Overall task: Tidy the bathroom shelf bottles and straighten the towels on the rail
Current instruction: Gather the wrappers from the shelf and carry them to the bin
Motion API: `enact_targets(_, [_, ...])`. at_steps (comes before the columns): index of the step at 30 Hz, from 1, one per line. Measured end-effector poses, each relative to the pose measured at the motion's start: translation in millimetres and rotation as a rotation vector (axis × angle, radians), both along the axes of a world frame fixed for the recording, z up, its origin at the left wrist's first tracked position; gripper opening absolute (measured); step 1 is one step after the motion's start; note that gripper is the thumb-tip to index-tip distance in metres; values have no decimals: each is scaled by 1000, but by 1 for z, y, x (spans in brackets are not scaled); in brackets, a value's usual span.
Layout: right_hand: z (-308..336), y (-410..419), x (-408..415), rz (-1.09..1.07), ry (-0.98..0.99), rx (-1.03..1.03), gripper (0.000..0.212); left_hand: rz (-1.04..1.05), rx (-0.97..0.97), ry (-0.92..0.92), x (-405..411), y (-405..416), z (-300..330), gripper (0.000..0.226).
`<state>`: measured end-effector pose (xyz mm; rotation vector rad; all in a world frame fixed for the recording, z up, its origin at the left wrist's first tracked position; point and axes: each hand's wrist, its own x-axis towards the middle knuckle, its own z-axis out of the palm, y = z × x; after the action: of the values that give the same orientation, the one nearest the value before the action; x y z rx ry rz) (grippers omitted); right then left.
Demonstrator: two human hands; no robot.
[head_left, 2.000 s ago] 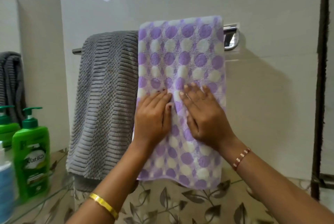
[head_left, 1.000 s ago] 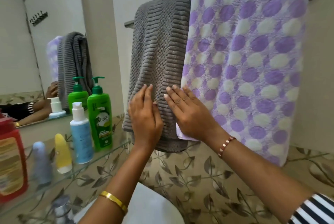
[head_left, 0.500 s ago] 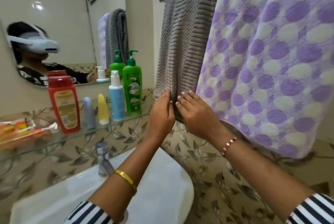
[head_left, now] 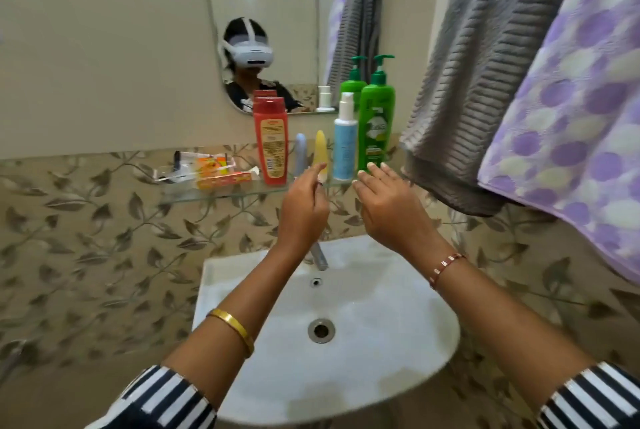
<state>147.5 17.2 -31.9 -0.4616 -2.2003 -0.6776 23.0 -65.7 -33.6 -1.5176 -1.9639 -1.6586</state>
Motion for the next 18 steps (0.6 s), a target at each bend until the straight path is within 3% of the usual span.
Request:
enact_targets(9, [14,-36,-105,253,24,-152,34,251,8,-13,-90,-61,6,44])
enact_targets(12, [19,-42,-145,319,11,-244,20,314,15,-21,-124,-73,10,39])
enact_targets(18, [20,-40,-222,344,-42,-398,17,414,-73,-37,-189,-78,20,33])
